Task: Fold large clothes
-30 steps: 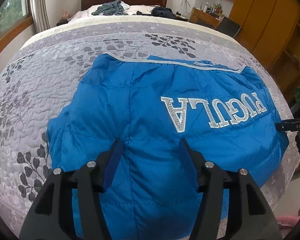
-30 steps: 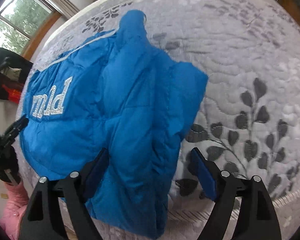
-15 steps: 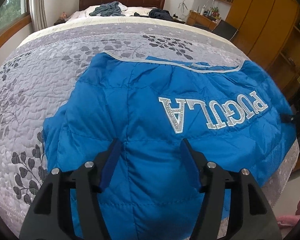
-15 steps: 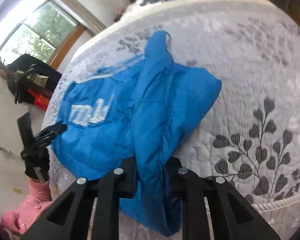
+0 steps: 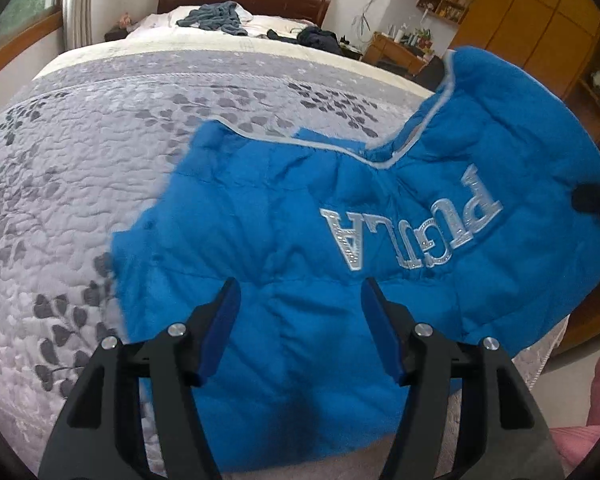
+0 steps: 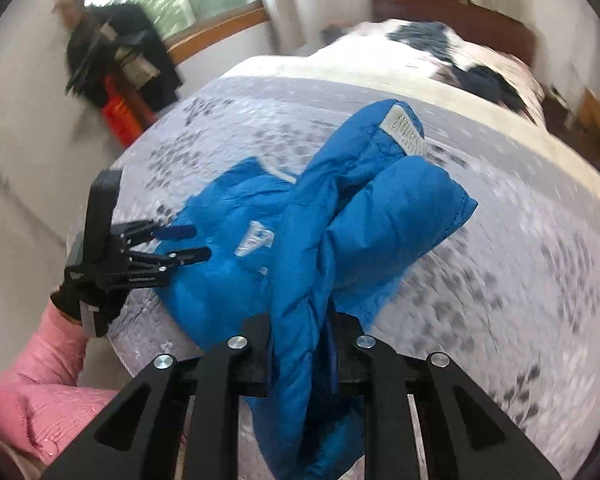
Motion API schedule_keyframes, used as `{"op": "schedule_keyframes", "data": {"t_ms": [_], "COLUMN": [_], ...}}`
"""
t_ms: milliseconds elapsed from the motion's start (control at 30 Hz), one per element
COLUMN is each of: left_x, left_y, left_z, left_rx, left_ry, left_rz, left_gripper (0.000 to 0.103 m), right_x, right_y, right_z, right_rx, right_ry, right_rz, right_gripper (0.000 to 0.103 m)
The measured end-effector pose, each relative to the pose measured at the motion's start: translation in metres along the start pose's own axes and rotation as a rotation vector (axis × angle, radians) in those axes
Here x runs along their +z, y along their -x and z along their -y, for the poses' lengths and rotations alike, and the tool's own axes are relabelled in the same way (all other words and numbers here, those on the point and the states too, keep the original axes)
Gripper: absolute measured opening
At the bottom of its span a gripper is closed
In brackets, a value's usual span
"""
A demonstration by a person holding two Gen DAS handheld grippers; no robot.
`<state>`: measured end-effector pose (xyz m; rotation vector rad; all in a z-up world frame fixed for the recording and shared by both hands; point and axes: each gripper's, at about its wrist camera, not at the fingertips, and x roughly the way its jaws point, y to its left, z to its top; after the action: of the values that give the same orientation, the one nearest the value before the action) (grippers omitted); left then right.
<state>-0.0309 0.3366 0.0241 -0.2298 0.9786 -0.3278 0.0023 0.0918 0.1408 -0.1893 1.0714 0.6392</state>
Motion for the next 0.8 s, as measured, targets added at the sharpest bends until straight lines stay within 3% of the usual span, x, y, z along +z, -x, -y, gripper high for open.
{"op": "schedule_keyframes", "data": {"t_ms": [233,600,800], "left_x": [-0.002,-0.002,0.006], "left_y": [0.027,0.043,0.041], "left_z": [-0.027,-0.069,-0.07], "left_rx": [-0.021,-0.099,-0.152], "left_ry": [0.045,0.149,0.159], "left_rz": [0.053,0.088,0.087], "left_gripper": [0.062,0.062,0.062], "right_x": [0.036,0.05,0.049], "right_y": [-0.066,-0.153,-0.148], "right_z": [-0.072,-0.116,-0.125], "right_rx": [0.01,0.074,0.074], "right_ry": [0.162,0.213,0.241], "right_rz": [-0.139,-0.292,-0.281], "right_gripper": [0.019,0.022,0.042]}}
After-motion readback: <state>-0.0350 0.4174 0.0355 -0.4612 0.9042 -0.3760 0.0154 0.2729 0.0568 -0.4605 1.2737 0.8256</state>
